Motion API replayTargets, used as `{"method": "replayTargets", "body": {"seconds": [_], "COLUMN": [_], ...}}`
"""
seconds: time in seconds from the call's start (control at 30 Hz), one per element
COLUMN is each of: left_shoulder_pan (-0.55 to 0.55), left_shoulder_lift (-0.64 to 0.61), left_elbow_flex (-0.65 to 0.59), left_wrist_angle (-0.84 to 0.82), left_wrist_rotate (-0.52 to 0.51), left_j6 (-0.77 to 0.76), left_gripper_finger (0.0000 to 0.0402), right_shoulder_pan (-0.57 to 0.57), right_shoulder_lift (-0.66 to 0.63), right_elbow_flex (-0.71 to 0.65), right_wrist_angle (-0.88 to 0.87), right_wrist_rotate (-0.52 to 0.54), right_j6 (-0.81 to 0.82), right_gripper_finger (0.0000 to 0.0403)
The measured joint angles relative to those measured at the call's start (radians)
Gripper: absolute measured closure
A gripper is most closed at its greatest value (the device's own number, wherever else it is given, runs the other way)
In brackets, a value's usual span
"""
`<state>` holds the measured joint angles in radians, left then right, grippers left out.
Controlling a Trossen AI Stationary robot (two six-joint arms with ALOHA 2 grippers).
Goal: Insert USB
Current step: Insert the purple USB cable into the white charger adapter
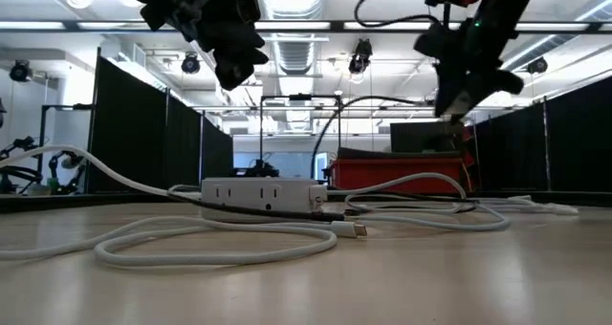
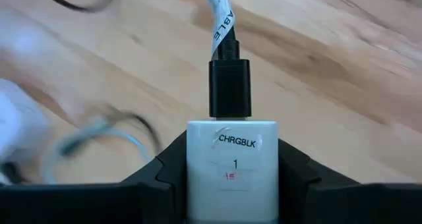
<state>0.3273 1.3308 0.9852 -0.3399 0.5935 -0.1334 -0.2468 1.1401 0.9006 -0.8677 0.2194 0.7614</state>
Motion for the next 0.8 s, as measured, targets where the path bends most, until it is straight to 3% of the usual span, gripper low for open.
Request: {"method": "replayTargets", "body": {"seconds": [0.13, 0.4, 0.63, 0.8], "left_shoulder_pan": [-0.014, -0.021, -0.021, -0.026], "left_shoulder_lift": [0.000, 0.000, 0.000, 0.002], "left_elbow_flex": [0.000, 0.001, 0.001, 0.001], "left_wrist_angle": [0.000, 0.001, 0.003, 0.065], "left_wrist_rotate": [-0.001, -0.009, -0.009, -0.020], "left_j6": [-0.007, -0.007, -0.043, -0.046], "left_gripper_finger": [0.0299, 0.0299, 0.0299, 0.0299], "right_shoulder_pan": [-0.017, -0.043, -0.075, -0.147], "right_shoulder_lift": [0.008, 0.022, 0.073, 0.202], "right_elbow_flex": [-0.030, -0.242, -0.319, -0.345], "right_wrist_angle": [-0.127, -0.104, 0.054, 0.376], "right_wrist_rotate": [-0.048, -0.089, -0.081, -0.085], "right_j6": [-0.024, 0.020, 0.024, -0.048], "right_gripper_finger": [0.0280, 0.0280, 0.0280, 0.0280]}}
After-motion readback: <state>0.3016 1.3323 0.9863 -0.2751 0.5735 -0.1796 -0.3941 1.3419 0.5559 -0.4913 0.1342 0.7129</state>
